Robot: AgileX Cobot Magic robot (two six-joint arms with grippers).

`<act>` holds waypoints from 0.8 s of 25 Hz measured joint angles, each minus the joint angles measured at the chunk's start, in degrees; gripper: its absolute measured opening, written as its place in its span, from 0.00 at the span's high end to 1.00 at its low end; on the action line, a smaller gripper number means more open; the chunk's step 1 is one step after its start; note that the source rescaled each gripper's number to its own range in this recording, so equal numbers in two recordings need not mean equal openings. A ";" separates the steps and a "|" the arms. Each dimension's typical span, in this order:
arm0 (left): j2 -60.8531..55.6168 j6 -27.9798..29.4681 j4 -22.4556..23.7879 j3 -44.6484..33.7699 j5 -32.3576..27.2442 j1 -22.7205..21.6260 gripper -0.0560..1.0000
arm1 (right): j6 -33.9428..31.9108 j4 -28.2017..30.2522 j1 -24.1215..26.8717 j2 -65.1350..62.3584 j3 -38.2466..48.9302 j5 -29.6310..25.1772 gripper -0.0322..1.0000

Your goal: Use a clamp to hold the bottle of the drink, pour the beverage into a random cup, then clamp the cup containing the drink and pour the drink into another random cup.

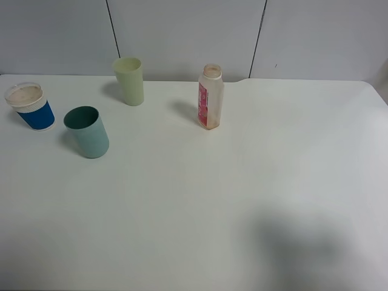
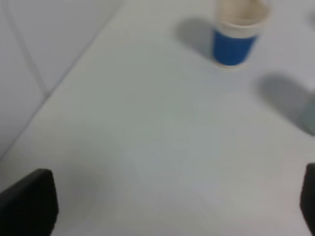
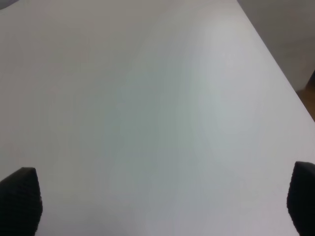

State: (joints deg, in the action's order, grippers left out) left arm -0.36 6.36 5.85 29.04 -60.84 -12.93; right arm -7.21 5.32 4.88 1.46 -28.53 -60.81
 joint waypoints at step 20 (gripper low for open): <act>0.00 -0.13 -0.27 0.00 0.00 16.51 0.00 | 0.00 0.00 0.00 0.00 0.00 0.00 0.00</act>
State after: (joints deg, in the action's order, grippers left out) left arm -0.36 6.24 5.58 29.04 -60.84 3.58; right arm -7.21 5.32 4.88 1.46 -28.53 -60.81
